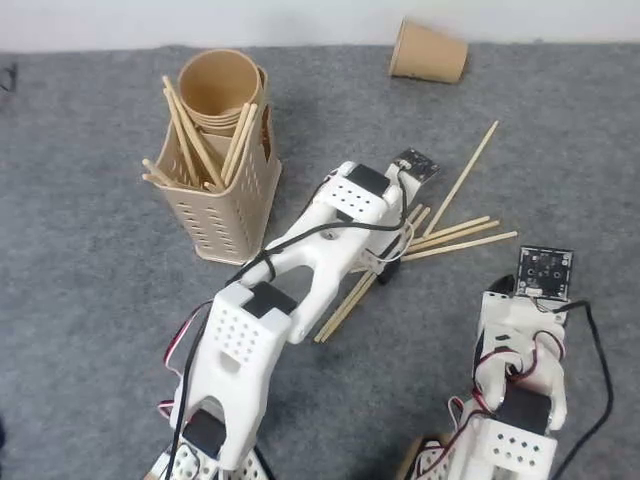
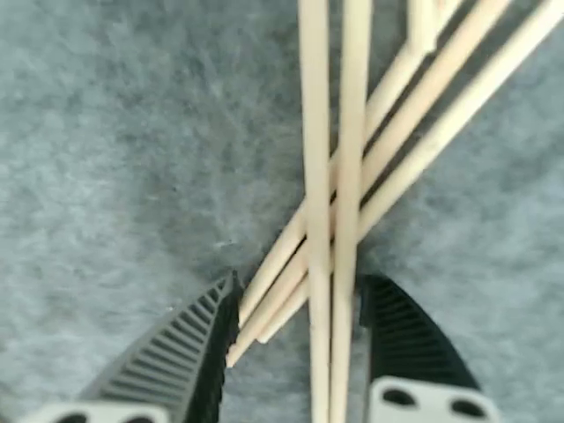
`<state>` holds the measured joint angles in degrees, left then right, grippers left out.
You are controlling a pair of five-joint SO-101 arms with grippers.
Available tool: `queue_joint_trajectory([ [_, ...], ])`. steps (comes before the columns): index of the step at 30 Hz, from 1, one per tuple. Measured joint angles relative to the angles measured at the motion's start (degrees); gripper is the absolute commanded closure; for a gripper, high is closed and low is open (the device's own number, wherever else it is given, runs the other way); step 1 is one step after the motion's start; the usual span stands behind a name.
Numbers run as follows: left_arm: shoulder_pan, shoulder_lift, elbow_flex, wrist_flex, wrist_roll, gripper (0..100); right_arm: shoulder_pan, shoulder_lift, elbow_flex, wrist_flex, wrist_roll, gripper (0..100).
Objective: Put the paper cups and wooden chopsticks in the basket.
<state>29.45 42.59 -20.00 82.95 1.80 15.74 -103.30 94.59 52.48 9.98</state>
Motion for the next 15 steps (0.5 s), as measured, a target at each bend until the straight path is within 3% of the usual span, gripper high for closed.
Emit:
queue_joint_trajectory([
  [6,3.9,0.4,-0.5,1.8,0.0,99,0.0,0.0,0.0,0.0,0.0,79.8],
  [15,4.4,0.7,-0.5,4.0,0.0,99,0.0,0.0,0.0,0.0,0.0,79.8],
])
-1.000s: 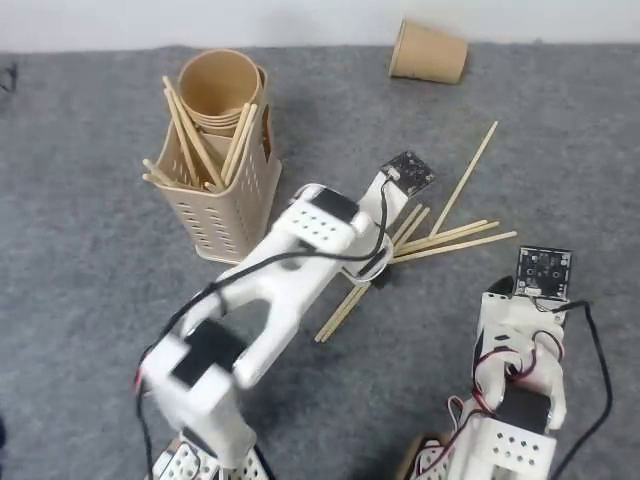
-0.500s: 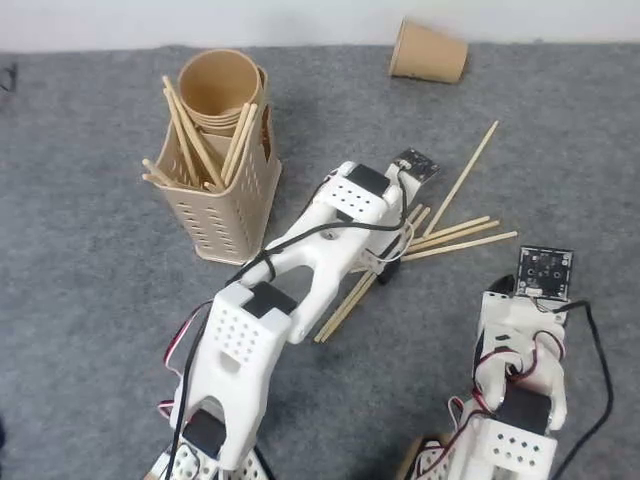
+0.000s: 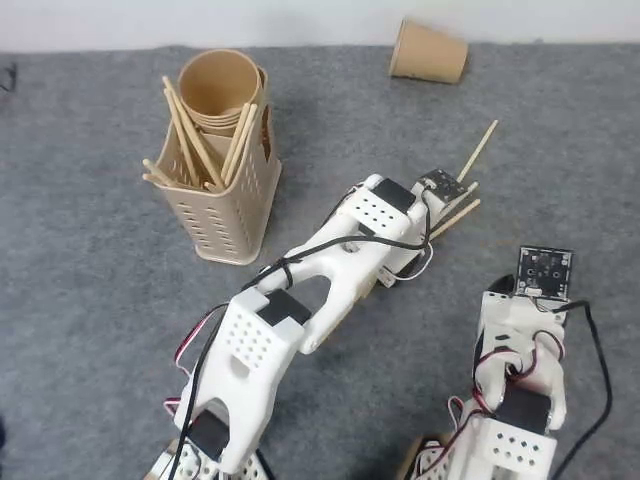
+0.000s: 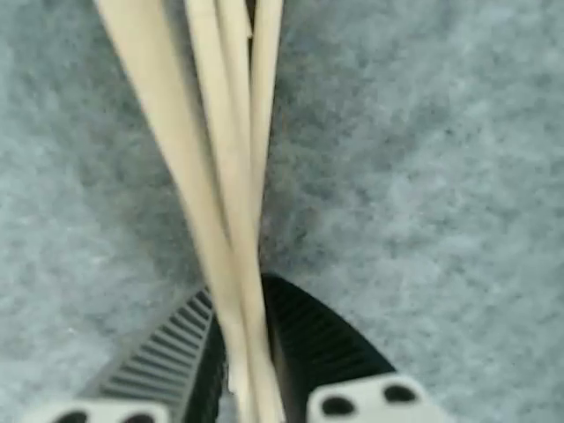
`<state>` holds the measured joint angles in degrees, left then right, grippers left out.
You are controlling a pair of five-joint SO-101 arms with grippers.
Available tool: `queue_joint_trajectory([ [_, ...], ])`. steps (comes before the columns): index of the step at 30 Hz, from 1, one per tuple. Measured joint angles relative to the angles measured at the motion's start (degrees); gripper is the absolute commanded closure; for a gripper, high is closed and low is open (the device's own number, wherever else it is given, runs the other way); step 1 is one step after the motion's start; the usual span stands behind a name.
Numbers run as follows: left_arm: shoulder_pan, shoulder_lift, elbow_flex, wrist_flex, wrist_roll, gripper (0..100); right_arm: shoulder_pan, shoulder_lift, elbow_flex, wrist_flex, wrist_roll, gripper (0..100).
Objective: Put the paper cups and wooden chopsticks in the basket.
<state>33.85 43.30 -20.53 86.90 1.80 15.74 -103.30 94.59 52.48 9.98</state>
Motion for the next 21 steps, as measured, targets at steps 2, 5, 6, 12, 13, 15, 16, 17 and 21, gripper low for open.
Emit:
queue_joint_trajectory([
  [2,0.0,0.0,0.0,0.3,0.0,99,0.0,0.0,0.0,0.0,0.0,79.8],
  [5,0.0,0.0,0.0,0.4,0.0,99,0.0,0.0,0.0,0.0,0.0,79.8],
  [6,0.0,0.0,0.0,0.4,0.0,98,0.0,0.0,0.0,0.0,0.0,79.8],
  [12,0.0,-0.4,0.0,0.4,0.5,83,0.0,0.0,0.0,0.0,0.0,79.8],
  [13,0.0,-0.8,0.0,0.4,1.1,80,0.0,0.0,0.0,0.0,0.0,79.8],
  [15,-0.3,-1.3,0.0,0.4,1.8,79,0.0,0.0,0.0,0.0,0.0,79.8],
  [16,-0.4,-1.3,0.0,0.4,1.8,80,0.0,0.0,0.0,0.0,0.0,79.8],
  [17,-0.5,-1.3,0.0,0.4,1.8,82,0.0,0.0,0.0,0.0,0.0,79.8],
  [21,-0.4,-1.3,0.0,0.4,1.1,90,0.0,0.0,0.0,0.0,0.0,79.8],
])
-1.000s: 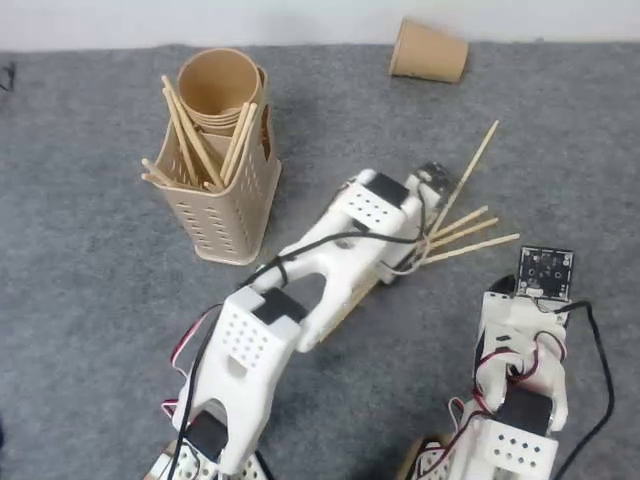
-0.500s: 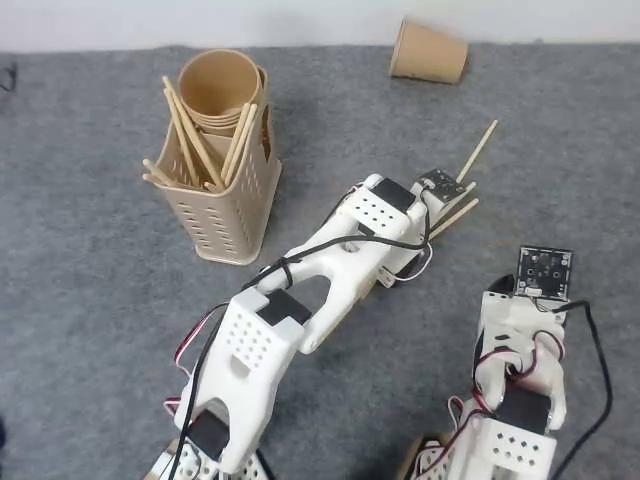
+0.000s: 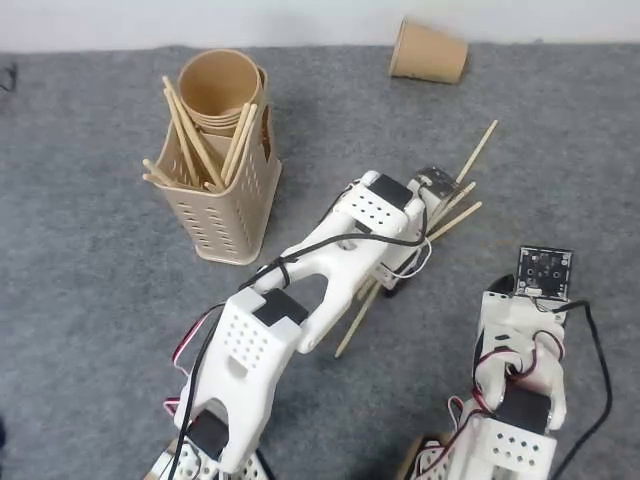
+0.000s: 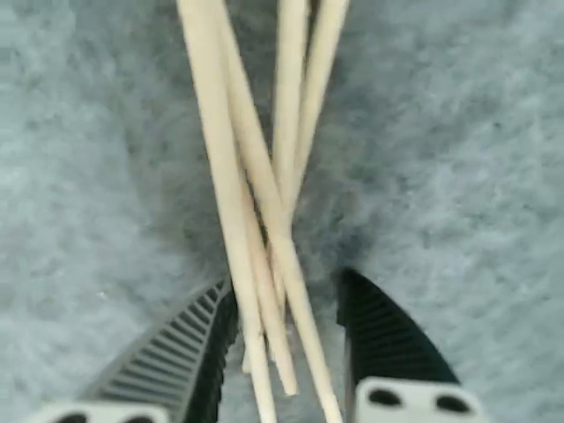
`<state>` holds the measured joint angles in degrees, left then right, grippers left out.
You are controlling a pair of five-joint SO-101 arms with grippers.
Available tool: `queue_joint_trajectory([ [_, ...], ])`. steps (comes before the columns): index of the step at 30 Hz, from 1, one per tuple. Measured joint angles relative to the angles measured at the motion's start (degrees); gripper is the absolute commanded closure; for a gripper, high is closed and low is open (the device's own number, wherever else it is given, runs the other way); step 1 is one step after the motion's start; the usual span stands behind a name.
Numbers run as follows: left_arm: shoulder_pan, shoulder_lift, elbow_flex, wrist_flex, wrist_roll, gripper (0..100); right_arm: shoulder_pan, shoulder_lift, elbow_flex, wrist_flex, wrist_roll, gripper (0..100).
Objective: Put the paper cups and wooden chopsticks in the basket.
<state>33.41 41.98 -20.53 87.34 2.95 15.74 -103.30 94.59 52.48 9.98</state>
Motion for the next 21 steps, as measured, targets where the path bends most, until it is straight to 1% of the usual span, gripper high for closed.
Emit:
queue_joint_trajectory([
  [2,0.0,0.0,0.1,0.0,-0.3,94,0.0,0.0,0.0,0.0,0.0,79.8],
  [4,0.2,0.0,0.1,0.0,-0.4,96,0.0,0.0,0.0,0.0,0.0,79.8],
  [21,0.3,0.0,0.1,2.3,-0.4,95,0.0,0.0,0.0,0.0,0.0,79.8],
])
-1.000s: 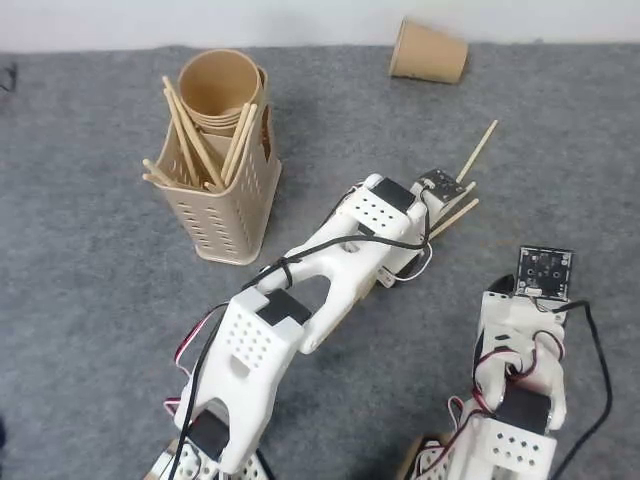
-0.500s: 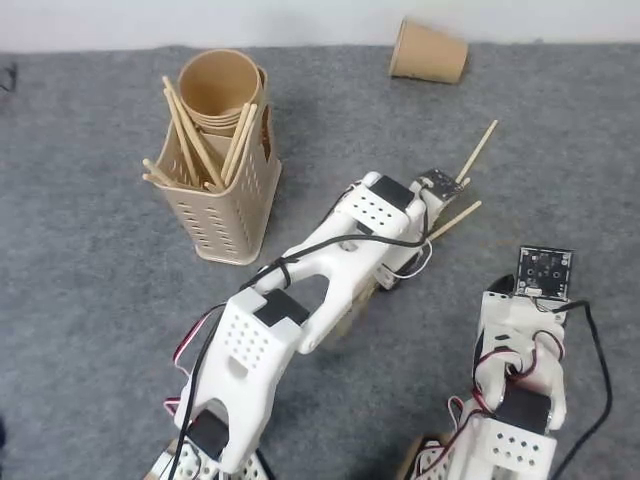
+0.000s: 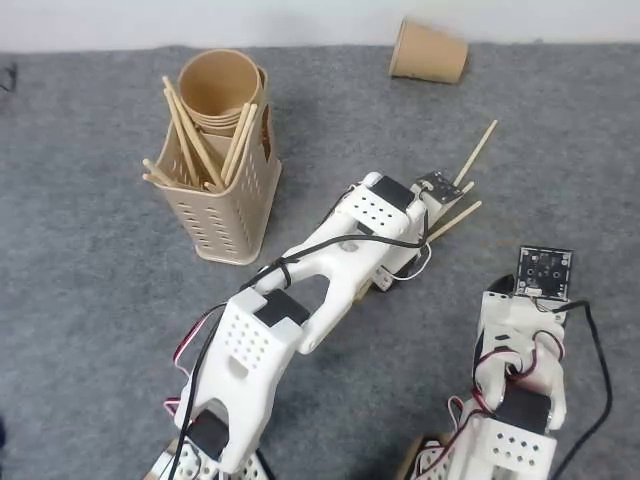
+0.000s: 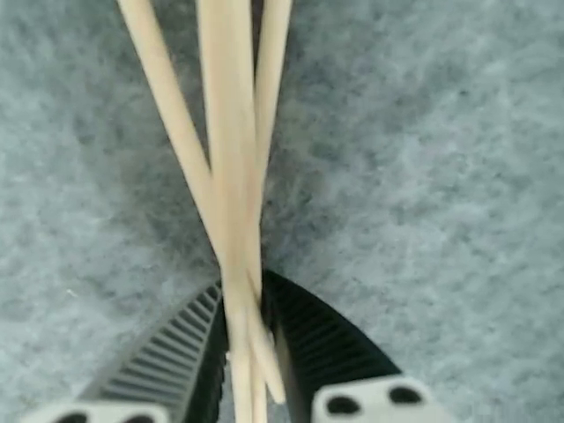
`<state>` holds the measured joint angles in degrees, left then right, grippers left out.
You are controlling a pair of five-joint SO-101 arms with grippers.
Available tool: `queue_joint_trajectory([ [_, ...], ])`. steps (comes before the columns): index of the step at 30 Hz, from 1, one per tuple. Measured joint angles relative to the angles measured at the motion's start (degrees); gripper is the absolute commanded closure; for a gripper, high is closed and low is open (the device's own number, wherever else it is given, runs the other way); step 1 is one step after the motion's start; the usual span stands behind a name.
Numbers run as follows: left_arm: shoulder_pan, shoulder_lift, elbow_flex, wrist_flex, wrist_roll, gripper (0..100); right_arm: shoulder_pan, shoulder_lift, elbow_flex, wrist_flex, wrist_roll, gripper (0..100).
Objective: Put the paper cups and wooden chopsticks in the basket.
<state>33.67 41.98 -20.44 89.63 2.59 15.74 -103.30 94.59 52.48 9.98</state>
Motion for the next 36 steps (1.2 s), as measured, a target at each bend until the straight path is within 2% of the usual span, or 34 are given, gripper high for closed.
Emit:
queue_joint_trajectory([
  [8,0.0,0.0,-4.4,3.4,1.6,93,0.0,0.0,0.0,0.0,0.0,79.8],
  [12,0.0,0.0,-7.3,5.3,1.3,99,0.0,0.0,0.0,0.0,0.0,79.8],
  [25,-1.7,3.7,-9.5,5.7,1.8,92,0.0,0.0,0.0,0.0,0.0,79.8],
  [36,-1.8,5.3,-12.8,7.6,2.3,91,0.0,0.0,0.0,0.0,0.0,79.8],
])
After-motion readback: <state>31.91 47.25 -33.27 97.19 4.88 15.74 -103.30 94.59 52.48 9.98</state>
